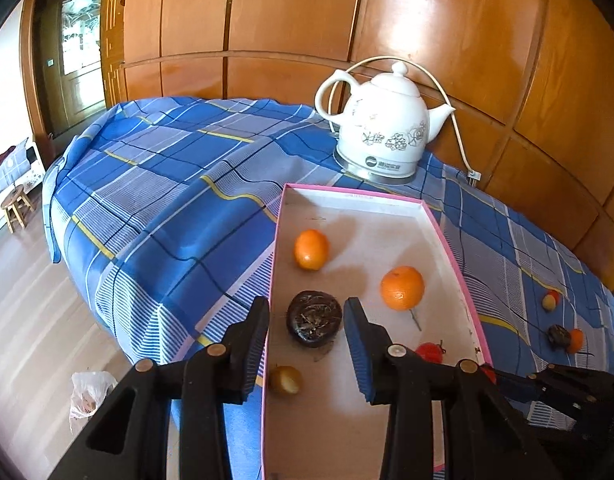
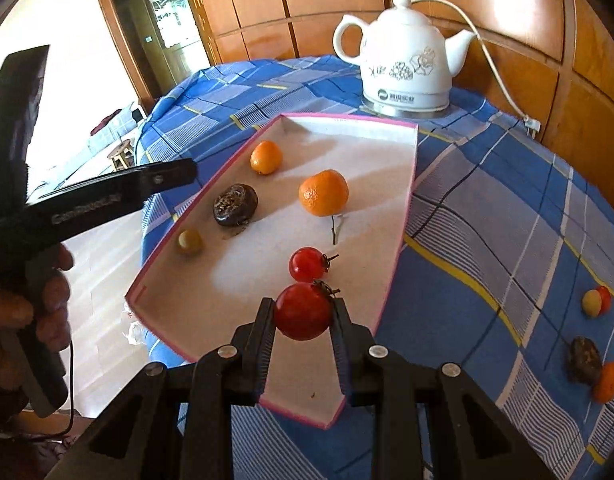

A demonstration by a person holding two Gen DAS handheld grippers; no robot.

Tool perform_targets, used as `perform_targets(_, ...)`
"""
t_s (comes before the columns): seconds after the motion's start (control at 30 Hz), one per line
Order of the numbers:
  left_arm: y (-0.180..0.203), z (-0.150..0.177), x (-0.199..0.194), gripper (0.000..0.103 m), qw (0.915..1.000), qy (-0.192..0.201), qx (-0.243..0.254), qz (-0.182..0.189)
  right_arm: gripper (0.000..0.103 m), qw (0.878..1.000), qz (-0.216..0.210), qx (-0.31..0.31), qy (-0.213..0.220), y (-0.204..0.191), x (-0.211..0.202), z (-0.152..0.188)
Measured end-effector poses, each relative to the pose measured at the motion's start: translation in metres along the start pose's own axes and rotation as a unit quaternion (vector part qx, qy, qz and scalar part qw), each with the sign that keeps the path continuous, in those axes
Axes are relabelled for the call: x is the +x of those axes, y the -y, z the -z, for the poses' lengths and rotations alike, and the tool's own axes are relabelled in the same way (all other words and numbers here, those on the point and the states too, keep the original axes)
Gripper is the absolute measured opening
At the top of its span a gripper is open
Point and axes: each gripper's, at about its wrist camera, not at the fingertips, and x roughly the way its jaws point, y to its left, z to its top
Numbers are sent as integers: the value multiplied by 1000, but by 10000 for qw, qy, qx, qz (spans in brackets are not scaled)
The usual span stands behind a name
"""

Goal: Organize fruits
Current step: 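Lower the red tomato into the tray and open the right tool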

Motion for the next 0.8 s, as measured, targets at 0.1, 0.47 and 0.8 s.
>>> perform_targets(0.1,2,2,1,39,10000,-23,15,43,28,9998,135,24,-128,3,12,-1)
perform_targets(0.47,16,8,2,39,9997,-32,234,99,29,9989,457,-131,-46,-3,18,1)
perform_targets(0.8,26,10,-4,41,9992,37,360,155,29,9983,455,164,331,-1,-10,2)
